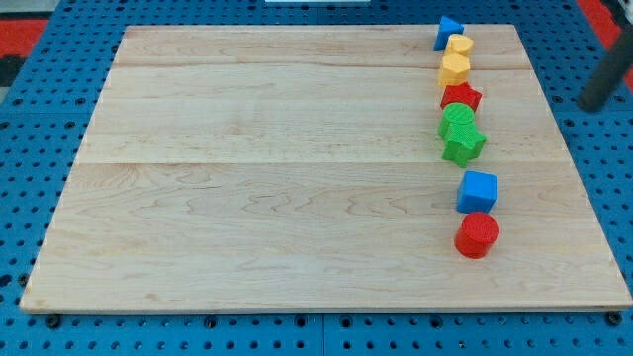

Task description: Place the blue triangle to the left of the yellow heart

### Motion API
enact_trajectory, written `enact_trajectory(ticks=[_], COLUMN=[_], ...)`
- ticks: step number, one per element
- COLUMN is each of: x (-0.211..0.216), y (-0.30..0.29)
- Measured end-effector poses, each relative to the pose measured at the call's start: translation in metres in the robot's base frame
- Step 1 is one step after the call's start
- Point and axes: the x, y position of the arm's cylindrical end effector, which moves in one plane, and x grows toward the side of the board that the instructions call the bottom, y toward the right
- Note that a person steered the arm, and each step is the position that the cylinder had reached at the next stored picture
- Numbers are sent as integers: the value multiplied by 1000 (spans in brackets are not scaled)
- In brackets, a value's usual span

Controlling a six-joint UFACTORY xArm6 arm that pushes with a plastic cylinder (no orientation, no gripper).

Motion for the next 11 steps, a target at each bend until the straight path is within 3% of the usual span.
enact_trajectory(ticks=[1,2,4,5,8,9,10,11], x=[-100,-119,-115,-91,-100,-108,-75,-50], y=[-2,-35,-207,-233,-219,-168,-86,-76])
